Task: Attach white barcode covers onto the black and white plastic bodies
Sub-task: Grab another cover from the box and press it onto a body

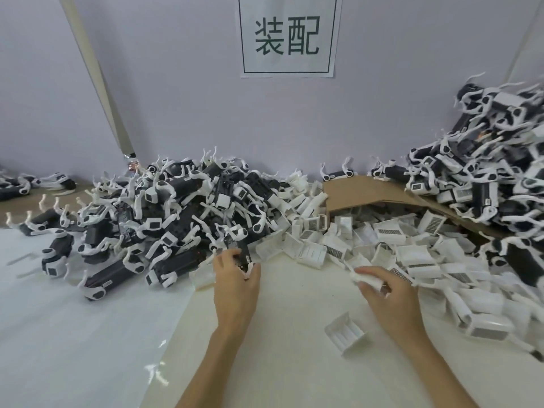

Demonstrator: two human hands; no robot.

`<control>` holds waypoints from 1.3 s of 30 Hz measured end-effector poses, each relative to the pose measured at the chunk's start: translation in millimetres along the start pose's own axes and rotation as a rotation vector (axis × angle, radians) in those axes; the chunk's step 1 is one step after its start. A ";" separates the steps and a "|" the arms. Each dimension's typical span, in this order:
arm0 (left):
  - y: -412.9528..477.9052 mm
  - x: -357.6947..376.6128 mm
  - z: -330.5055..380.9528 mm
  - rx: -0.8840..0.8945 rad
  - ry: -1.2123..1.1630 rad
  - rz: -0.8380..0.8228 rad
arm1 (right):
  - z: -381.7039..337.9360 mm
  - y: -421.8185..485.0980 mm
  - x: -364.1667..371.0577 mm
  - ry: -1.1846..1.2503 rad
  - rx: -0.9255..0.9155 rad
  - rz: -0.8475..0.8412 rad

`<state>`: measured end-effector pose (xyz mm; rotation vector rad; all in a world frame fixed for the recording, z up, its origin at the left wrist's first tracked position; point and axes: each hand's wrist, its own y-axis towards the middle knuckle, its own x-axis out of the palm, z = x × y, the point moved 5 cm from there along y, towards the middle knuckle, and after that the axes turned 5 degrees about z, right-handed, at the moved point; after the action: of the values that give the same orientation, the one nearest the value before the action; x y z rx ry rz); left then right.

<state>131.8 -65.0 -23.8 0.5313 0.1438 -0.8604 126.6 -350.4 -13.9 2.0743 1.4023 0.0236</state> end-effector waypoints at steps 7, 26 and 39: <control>9.5 -9.8 -19.0 -0.222 0.088 -0.046 | 8.5 1.3 4.1 0.561 0.371 -0.117; -34.6 33.6 23.8 -0.417 -0.759 -0.825 | 3.0 -1.2 10.8 0.770 0.505 -0.257; -76.5 48.6 39.1 -0.469 -0.745 -1.172 | -17.8 -11.4 15.1 0.910 0.403 -0.531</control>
<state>102.3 -158.4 -35.8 -0.4205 -0.0514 -2.0368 117.5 -326.4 -10.2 1.9893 2.6571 0.5640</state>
